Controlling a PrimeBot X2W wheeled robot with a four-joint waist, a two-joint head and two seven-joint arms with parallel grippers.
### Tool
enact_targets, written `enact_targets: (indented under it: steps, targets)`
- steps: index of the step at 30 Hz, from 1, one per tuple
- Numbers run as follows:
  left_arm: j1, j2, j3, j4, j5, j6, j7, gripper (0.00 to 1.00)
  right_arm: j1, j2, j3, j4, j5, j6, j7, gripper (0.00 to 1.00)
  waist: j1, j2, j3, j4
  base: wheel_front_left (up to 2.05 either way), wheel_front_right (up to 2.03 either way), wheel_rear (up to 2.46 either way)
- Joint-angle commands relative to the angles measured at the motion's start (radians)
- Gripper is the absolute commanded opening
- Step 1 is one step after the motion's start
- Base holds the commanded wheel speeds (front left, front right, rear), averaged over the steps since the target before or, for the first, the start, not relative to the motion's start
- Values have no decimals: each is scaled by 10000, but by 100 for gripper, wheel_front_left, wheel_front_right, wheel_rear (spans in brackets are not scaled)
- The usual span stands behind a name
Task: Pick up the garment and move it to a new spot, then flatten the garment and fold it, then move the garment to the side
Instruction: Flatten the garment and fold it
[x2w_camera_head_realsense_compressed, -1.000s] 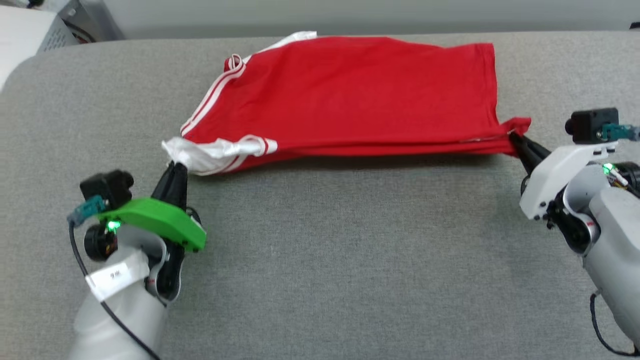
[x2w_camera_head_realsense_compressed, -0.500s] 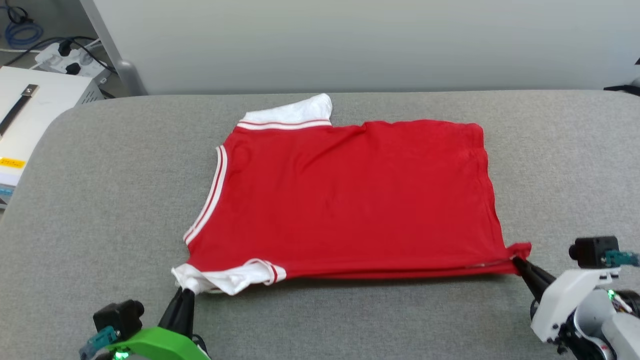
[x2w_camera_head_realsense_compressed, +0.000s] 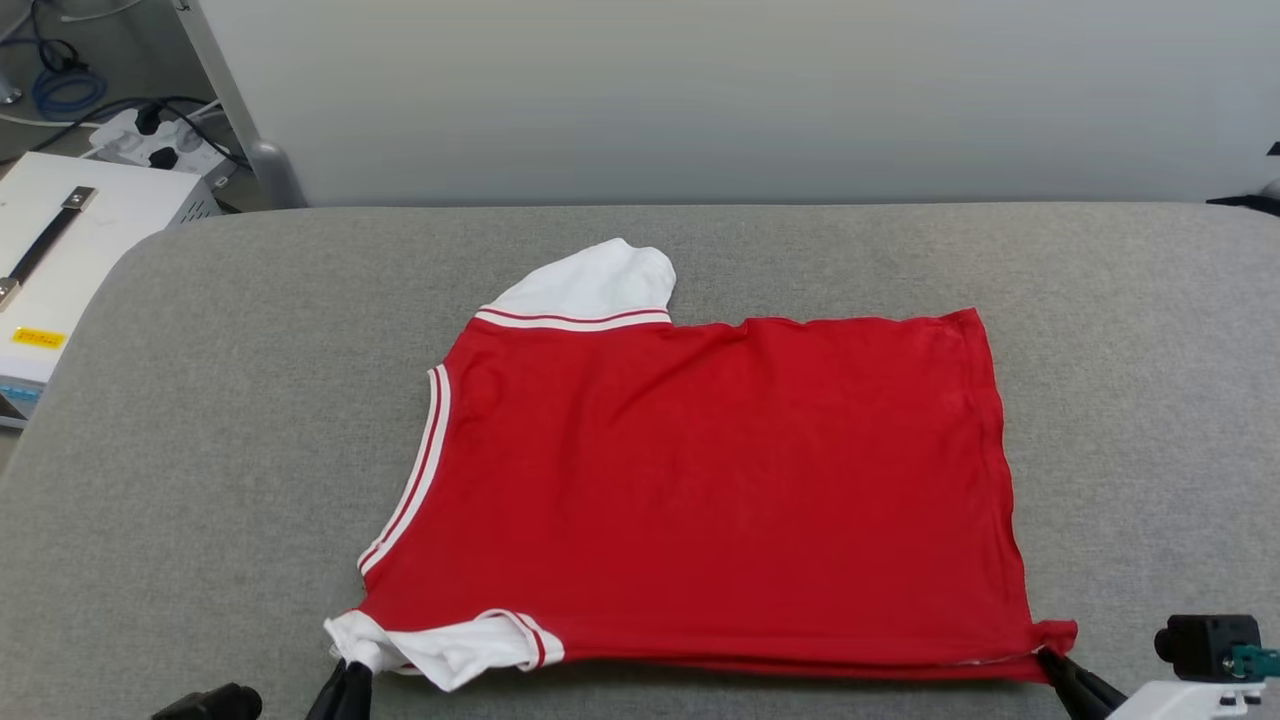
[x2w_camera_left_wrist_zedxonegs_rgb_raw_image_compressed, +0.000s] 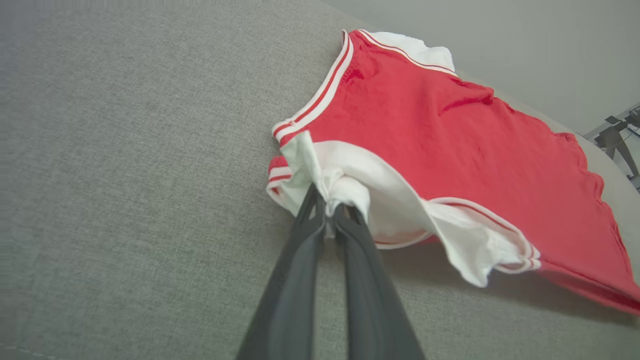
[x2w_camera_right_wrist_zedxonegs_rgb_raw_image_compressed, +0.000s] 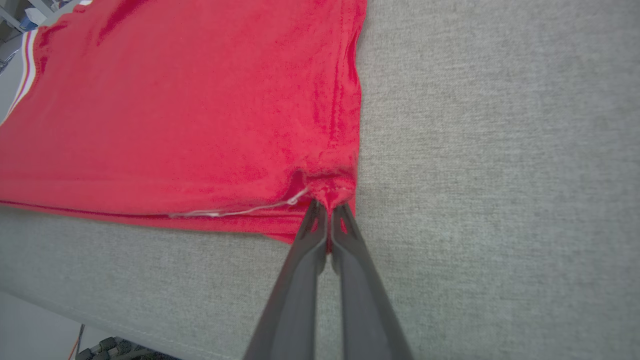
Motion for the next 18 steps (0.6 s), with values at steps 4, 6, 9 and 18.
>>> enact_targets:
  steps: [4, 6, 9, 18]
  targets:
    - [-511, 353, 6, -264, 202, 78, 239, 0, -156, 369, -547, -966, -748, -21, 667, 0, 1, -1, 384, -50, 0, 0, 0]
    - [-968, 400, -63, -200, 254, 20, 346, 0, -423, 439, -629, -1210, -1018, -21, 885, 0, 1, -1, 582, -48, 0, 0, 0]
    - [-1777, 462, -153, 16, 345, -67, 492, 0, -947, 518, -687, -1313, -1229, -21, 1114, 0, 1, -1, 904, -51, 0, 0, 0]
    - [-4030, 413, -461, 1354, 460, -589, 584, 0, -2692, 335, -435, -579, -1357, -21, 1184, 0, 1, -1, 1854, -139, 0, 0, 0]
